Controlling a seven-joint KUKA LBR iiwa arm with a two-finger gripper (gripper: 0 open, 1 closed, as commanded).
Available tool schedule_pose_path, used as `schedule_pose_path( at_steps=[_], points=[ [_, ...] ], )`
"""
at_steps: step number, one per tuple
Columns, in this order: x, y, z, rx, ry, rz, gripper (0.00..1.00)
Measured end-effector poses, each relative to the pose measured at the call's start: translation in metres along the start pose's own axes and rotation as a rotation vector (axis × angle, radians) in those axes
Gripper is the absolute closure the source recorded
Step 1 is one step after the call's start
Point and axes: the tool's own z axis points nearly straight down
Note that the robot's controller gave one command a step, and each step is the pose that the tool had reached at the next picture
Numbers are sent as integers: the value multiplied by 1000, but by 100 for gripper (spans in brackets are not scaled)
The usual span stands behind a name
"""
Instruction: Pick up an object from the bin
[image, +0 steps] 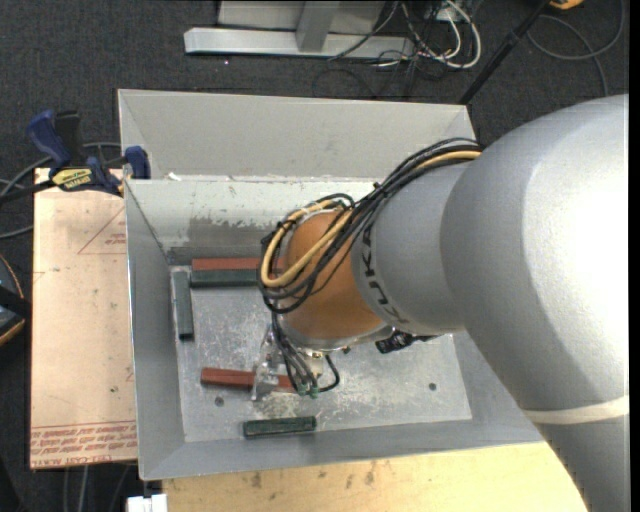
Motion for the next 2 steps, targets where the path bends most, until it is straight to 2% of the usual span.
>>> schedule_pose_path(
  at_steps=[1,2],
  points=[
    [-5,-1,-6,8,15,-73,100],
    [-5,-9,-158,8,18,-75,100]
  ],
)
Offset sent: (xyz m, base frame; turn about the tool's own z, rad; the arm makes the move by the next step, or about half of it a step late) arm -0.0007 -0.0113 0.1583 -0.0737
